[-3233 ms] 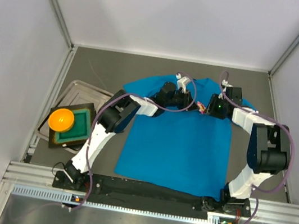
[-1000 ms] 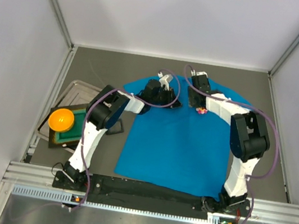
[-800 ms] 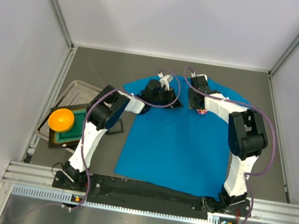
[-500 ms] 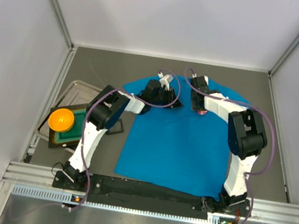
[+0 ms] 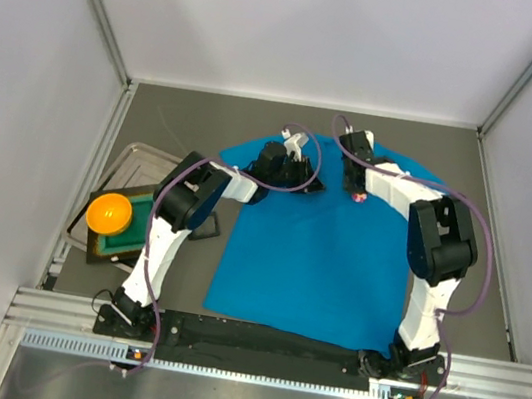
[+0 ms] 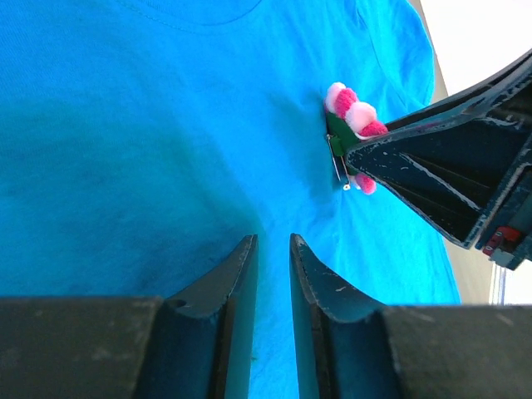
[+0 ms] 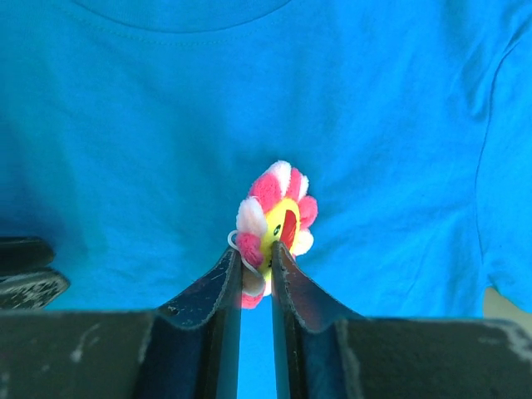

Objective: Remove the brooch from the garment

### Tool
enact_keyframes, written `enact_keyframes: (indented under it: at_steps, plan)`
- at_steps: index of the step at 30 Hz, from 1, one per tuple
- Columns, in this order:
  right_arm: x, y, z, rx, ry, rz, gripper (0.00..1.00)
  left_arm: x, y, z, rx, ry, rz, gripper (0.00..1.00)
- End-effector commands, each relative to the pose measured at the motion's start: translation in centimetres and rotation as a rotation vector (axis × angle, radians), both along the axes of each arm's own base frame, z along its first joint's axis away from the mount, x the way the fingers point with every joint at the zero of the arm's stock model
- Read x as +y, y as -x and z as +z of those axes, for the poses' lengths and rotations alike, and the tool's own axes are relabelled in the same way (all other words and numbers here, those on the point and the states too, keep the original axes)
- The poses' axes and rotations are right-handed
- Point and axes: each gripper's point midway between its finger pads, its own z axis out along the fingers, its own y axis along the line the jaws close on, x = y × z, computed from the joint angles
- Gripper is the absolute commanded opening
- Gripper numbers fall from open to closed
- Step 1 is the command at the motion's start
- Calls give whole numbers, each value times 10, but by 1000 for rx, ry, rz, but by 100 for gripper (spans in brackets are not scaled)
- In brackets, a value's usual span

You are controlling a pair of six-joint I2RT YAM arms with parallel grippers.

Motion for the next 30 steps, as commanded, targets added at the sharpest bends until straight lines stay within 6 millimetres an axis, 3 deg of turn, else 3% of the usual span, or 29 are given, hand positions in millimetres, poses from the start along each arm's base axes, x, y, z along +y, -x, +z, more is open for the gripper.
enact_keyframes:
  at_steps: [1,8,12,13,17,21,30]
  plan:
    - [23,7,24,-22,-149,24,0,-6,-2,29,-63,60,-30,27]
    - [33,12,29,-47,-245,33,0,-19,8,39,-74,140,-100,27]
    - [30,18,28,-61,-353,29,0,-23,11,38,-75,137,-109,26]
    - [24,11,40,-106,-387,17,0,-23,10,39,-77,137,-109,26]
    - [13,13,43,-129,-474,0,0,-29,14,40,-86,136,-125,26]
    - [8,17,35,-102,-604,14,0,-38,17,42,-93,144,-145,26]
    - [-24,19,10,-62,-721,-47,0,-59,24,43,-82,190,-189,26]
